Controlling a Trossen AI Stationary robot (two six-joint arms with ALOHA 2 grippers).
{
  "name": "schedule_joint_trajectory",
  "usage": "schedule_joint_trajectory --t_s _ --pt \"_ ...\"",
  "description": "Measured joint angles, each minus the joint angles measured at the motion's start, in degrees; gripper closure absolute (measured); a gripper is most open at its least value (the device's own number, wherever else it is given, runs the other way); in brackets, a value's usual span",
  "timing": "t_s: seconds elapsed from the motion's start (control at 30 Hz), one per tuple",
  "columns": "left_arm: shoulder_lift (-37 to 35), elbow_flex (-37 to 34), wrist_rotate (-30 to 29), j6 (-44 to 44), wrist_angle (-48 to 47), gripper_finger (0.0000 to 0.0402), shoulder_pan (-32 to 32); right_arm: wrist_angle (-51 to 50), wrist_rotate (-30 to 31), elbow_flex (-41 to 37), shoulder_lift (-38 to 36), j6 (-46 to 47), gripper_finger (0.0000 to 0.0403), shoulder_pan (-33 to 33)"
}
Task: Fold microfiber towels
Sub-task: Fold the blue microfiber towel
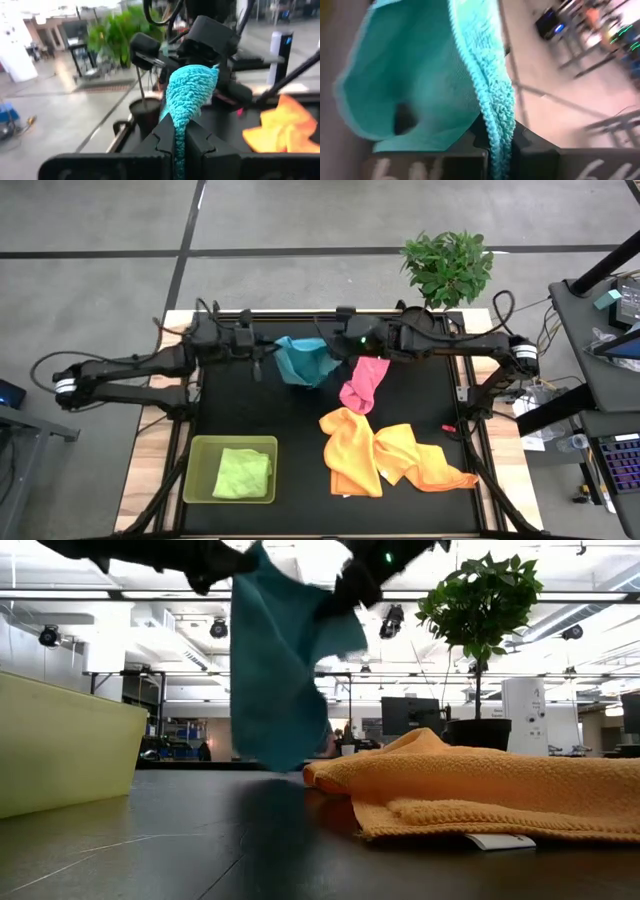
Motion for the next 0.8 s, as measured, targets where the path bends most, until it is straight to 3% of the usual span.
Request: schedule_joint_trajectory --t_s 0.13,0.23,0.33,0.43,0.5,0.57,0.67,0.8 --pt "-2.00 0.39 0.70 -4.08 -0.16 0.0401 4.17 -1.62 -0.52 5.85 0.55 -4.34 0.0394 -3.04" --pt "-2.66 0.41 4.04 -2.97 0.39 0.0402 8.99 -3.56 -6.24 9.77 2.48 -3.41 0.0394 -5.98" --pt "-2.31 0.45 12.40 -7.96 2.60 0.0402 14.81 -9.34 -15.48 12.75 5.25 -2.66 0.0394 -7.17" --pt "-0.37 0.47 24.53 -19.00 6.94 0.0401 20.26 -14.45 -19.51 14.69 8.10 -8.66 0.0394 -6.96" --pt "1.29 0.47 32.18 -22.89 8.84 0.0401 23.43 -15.08 -18.67 15.67 9.78 -10.32 0.0394 -7.17" --pt "3.01 0.57 35.54 -23.59 9.21 0.0402 25.86 -14.04 -14.10 16.73 11.32 -10.45 0.0394 -8.18" --pt "5.97 0.47 36.46 -22.27 8.67 0.0402 28.98 -13.49 -7.42 18.21 13.61 -11.10 0.0394 -10.02" --pt "9.92 0.84 37.22 -19.29 8.88 0.0402 32.83 -11.63 -6.01 20.04 16.30 -11.48 0.0394 -13.01"
